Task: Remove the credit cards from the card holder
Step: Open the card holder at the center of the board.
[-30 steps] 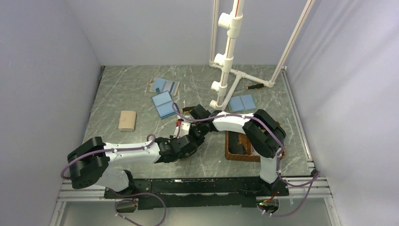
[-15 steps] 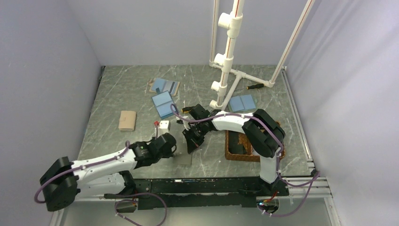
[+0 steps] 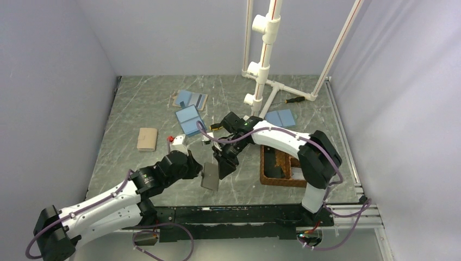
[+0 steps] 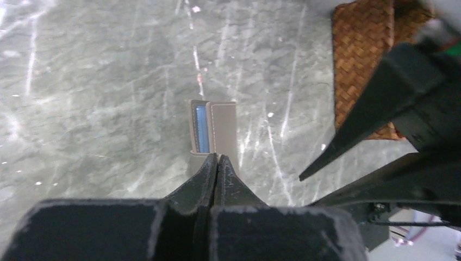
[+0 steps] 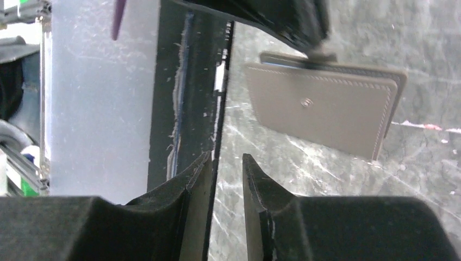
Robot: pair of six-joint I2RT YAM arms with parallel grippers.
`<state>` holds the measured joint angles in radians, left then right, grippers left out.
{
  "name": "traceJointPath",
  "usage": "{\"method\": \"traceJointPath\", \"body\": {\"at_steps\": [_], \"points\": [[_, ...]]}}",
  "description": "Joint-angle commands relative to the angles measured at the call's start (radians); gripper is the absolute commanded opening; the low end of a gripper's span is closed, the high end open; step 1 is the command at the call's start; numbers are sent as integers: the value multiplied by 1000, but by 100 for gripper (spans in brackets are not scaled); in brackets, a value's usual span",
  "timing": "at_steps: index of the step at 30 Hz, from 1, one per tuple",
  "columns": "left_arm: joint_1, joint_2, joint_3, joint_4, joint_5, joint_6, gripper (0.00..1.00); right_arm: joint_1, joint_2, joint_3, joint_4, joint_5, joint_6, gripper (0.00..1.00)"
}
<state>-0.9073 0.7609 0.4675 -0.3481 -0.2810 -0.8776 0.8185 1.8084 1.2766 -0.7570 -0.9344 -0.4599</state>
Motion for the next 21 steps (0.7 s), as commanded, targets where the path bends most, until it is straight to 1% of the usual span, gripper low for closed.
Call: {"method": "traceJointPath", "body": {"at_steps": [1, 7, 13, 16, 21], "points": [[14, 4, 32, 125, 111, 28, 0, -12, -89, 51, -154, -91, -228, 30], [15, 54, 70, 213, 210, 53, 0, -48, -156, 41, -185, -70, -288, 31], [17, 157, 108, 301, 326, 63, 0, -59, -175, 30, -181, -58, -294, 31], [16, 162, 115, 290, 309, 69, 0, -61, -180, 30, -186, -58, -300, 31], [19, 113, 91, 237, 246, 54, 0, -65, -185, 30, -201, -50, -322, 30]]}}
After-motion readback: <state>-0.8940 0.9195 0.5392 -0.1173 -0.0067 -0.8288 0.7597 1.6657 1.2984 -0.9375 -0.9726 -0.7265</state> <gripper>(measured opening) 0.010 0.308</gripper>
